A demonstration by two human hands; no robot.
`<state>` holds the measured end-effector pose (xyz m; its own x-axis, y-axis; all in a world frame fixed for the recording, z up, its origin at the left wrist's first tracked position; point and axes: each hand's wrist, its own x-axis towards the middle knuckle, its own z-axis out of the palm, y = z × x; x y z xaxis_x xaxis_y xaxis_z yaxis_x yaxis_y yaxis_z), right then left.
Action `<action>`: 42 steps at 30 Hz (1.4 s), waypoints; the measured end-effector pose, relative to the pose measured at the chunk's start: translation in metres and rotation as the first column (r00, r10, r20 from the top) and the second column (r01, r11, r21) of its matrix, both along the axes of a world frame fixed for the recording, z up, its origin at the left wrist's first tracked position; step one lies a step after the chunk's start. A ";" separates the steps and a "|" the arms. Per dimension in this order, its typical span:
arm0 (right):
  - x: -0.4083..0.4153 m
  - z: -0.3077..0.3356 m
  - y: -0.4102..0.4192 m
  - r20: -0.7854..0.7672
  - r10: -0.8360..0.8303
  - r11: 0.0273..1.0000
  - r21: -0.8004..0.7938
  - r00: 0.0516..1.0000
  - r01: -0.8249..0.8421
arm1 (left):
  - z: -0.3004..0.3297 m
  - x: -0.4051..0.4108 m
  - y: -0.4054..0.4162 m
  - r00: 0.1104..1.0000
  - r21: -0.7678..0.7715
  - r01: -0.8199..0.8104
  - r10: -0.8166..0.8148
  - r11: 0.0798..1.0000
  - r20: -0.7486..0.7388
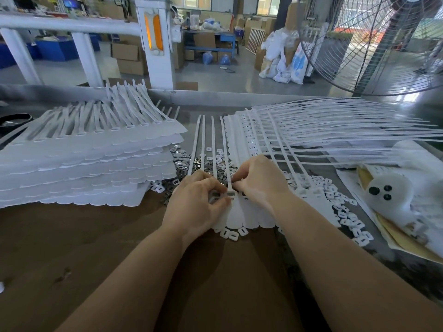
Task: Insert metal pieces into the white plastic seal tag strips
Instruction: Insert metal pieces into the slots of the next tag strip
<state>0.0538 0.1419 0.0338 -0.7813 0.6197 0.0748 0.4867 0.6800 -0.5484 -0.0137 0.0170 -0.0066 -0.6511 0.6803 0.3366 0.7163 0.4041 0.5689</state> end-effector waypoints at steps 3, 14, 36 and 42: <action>0.003 -0.002 0.002 -0.069 0.012 0.999 -0.040 0.998 -0.015 | -0.001 -0.001 0.000 1.000 -0.004 0.003 -0.003 1.000 -0.009; 0.021 -0.001 0.013 -0.306 -0.042 0.971 -0.235 0.951 -0.033 | 0.001 0.000 -0.002 1.000 -0.001 0.019 -0.019 1.000 -0.015; 0.045 0.015 0.027 0.060 0.167 0.983 -0.089 0.984 -0.162 | 0.003 0.001 -0.003 0.999 0.010 0.025 -0.025 1.000 0.047; 0.039 0.023 0.027 0.203 0.179 0.983 -0.075 0.963 -0.167 | 0.003 0.000 -0.003 0.998 0.002 0.030 -0.030 1.000 0.048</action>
